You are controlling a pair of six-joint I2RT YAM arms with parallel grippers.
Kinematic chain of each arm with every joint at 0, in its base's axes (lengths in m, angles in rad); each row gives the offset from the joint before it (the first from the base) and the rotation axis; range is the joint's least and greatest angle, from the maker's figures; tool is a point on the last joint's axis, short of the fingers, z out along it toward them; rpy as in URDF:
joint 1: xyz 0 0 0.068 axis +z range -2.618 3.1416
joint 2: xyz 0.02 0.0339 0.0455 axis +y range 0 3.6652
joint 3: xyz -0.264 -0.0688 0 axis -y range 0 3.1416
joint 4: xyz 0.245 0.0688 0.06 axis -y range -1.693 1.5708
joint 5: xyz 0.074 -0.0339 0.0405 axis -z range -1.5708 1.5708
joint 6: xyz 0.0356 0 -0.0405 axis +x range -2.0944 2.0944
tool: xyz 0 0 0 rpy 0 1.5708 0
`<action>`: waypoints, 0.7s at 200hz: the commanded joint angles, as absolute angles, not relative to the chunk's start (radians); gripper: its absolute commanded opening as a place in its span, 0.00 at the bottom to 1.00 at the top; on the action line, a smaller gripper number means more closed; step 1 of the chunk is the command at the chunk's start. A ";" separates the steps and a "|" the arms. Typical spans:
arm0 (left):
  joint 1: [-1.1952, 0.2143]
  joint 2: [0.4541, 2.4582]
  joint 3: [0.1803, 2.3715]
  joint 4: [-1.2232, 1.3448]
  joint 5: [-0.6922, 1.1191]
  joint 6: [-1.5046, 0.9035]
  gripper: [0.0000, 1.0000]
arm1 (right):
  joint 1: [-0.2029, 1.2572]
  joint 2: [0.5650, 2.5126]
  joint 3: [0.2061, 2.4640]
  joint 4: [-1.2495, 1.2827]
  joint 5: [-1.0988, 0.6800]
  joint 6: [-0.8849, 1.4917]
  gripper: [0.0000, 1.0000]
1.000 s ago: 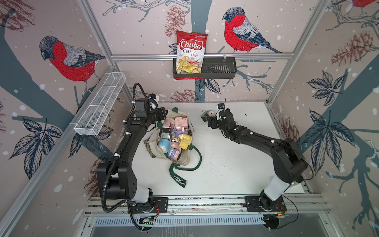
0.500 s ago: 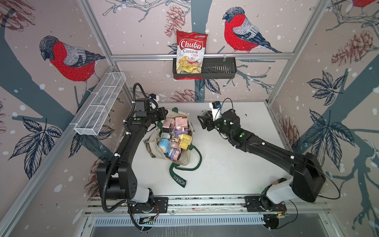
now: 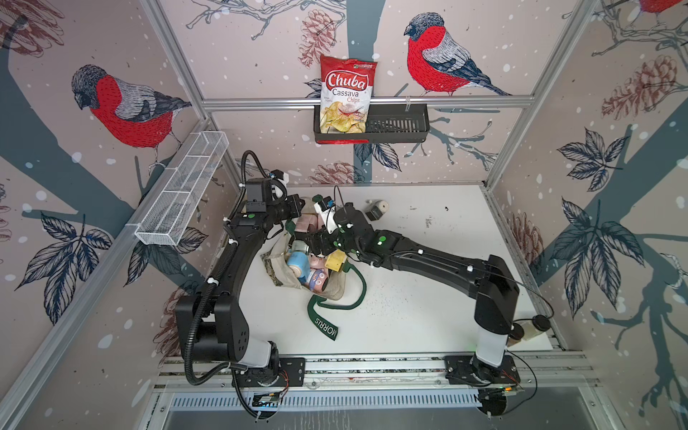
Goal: Take out the pencil sharpeners from the tote bags
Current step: Pick up the pencil sharpener from the canvas bag.
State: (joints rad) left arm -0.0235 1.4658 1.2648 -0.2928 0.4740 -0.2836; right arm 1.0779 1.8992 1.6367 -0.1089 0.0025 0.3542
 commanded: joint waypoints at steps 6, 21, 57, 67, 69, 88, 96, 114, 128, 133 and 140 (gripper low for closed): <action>-0.023 1.465 1.272 -0.257 0.498 -0.279 0.00 | 1.106 1.966 1.709 -0.209 0.010 0.532 0.81; -0.023 1.464 1.273 -0.256 0.499 -0.279 0.00 | 1.114 1.988 1.724 -0.203 0.011 0.573 0.81; -0.024 1.467 1.274 -0.260 0.496 -0.277 0.00 | 1.129 2.065 1.811 -0.280 0.015 0.611 0.81; -0.022 1.466 1.276 -0.262 0.497 -0.276 0.00 | 1.139 2.093 1.853 -0.329 0.016 0.609 0.82; -0.022 1.466 1.276 -0.262 0.496 -0.275 0.00 | 1.141 2.097 1.858 -0.338 0.017 0.608 0.82; -0.022 1.464 1.271 -0.256 0.497 -0.276 0.00 | 1.163 2.136 1.899 -0.376 0.026 0.606 0.84; -0.022 1.467 1.270 -0.257 0.496 -0.277 0.00 | 1.169 2.152 1.915 -0.390 0.021 0.606 0.85; -0.022 1.473 1.273 -0.260 0.496 -0.276 0.00 | 1.179 2.192 1.969 -0.457 0.018 0.595 0.86; -0.022 1.473 1.273 -0.261 0.496 -0.275 0.00 | 1.184 2.208 2.004 -0.522 0.034 0.571 0.85; -0.022 1.473 1.272 -0.261 0.496 -0.275 0.00 | 1.187 2.208 2.007 -0.543 0.045 0.563 0.86; -0.023 1.471 1.273 -0.260 0.496 -0.275 0.00 | 1.187 2.201 2.005 -0.567 0.059 0.552 0.85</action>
